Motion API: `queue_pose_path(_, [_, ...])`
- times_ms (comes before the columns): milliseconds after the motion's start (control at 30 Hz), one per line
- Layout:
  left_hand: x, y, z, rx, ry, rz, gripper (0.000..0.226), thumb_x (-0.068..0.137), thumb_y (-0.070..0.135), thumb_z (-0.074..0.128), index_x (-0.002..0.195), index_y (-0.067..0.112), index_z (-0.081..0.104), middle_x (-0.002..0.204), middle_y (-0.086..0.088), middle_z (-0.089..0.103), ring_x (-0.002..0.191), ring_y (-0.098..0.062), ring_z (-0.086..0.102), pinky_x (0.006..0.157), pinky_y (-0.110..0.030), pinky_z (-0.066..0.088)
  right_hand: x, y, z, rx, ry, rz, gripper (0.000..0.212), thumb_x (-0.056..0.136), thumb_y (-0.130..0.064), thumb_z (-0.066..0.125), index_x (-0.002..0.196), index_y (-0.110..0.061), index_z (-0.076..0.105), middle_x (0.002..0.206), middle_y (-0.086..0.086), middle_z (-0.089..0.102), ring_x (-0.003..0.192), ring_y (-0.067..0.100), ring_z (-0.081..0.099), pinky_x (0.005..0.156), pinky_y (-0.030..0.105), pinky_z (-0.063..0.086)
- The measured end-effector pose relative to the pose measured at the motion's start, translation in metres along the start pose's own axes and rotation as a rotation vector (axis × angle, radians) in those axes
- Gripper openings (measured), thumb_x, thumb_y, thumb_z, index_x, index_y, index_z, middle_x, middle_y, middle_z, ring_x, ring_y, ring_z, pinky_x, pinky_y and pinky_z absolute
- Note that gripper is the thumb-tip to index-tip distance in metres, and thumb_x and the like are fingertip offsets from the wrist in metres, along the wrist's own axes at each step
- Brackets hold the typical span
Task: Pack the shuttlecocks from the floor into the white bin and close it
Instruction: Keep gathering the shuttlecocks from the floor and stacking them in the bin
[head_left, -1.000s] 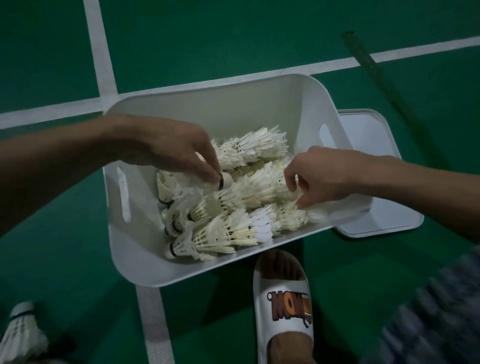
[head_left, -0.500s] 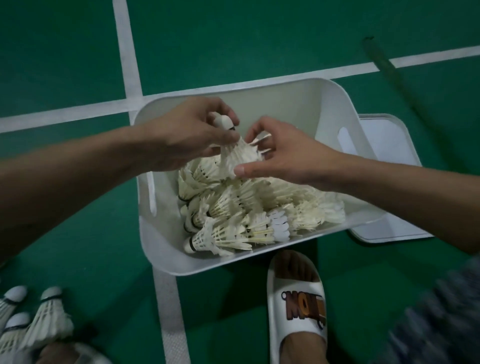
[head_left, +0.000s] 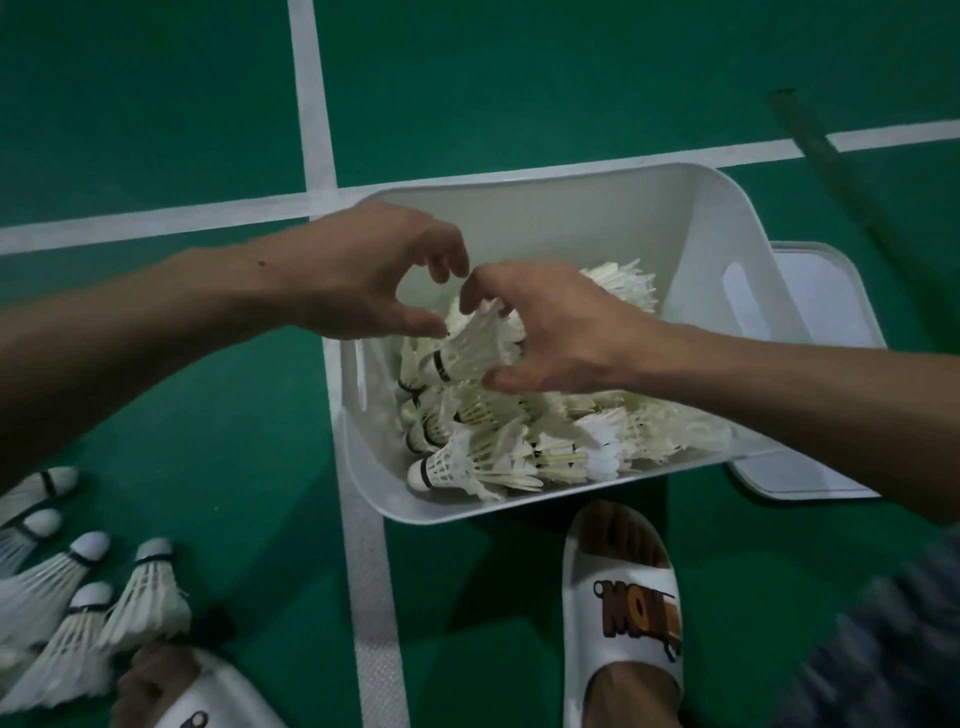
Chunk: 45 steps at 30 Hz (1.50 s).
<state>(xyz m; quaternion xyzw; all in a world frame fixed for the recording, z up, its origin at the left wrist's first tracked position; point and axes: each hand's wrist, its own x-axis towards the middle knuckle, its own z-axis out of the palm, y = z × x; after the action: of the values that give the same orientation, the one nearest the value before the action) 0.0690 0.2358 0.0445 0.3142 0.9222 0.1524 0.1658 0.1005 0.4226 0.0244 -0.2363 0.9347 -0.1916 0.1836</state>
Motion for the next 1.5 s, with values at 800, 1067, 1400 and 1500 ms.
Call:
queue_pose_path(800, [-0.09, -0.067, 0.025, -0.197, 0.299, -0.152, 0.053, 0.077, 0.038, 0.069, 0.123, 0.02, 0.051, 0.118, 0.001, 0.05, 0.108, -0.015, 0.051, 0.09, -0.031, 0.05, 0.025, -0.034, 0.029, -0.032, -0.05, -0.014, 0.062, 0.064, -0.054, 0.078, 0.112, -0.026, 0.053, 0.122, -0.006, 0.051, 0.109, 0.012, 0.047, 0.095, 0.027, 0.037])
queue_pose_path(1067, [-0.138, -0.113, 0.06, -0.114, 0.097, -0.331, 0.054, 0.077, 0.04, 0.072, 0.123, 0.018, 0.054, 0.122, -0.006, 0.052, 0.107, -0.019, 0.05, 0.091, -0.032, 0.046, 0.036, -0.068, -0.011, 0.118, 0.363, -0.006, 0.019, 0.085, -0.025, 0.067, 0.102, -0.019, 0.06, 0.095, -0.008, 0.059, 0.087, 0.007, 0.061, 0.072, 0.018, 0.054])
queue_pose_path(1400, [-0.203, -0.162, 0.088, -0.011, -0.181, -0.573, 0.065, 0.076, 0.05, 0.071, 0.13, 0.02, 0.05, 0.13, -0.016, 0.047, 0.115, -0.031, 0.05, 0.1, -0.032, 0.038, 0.084, -0.181, 0.034, -0.014, 0.141, -0.365, 0.024, 0.082, -0.031, 0.068, 0.1, -0.017, 0.062, 0.095, -0.006, 0.059, 0.082, 0.007, 0.049, 0.071, 0.013, 0.036])
queue_pose_path(1500, [-0.218, -0.174, 0.092, -0.005, -0.191, -0.611, 0.065, 0.077, 0.051, 0.069, 0.13, 0.02, 0.05, 0.132, -0.017, 0.046, 0.121, -0.032, 0.046, 0.104, -0.035, 0.036, 0.102, -0.193, 0.077, -0.028, -0.072, -0.293, 0.024, 0.08, -0.029, 0.07, 0.1, -0.017, 0.064, 0.101, -0.002, 0.065, 0.089, 0.014, 0.057, 0.077, 0.023, 0.046])
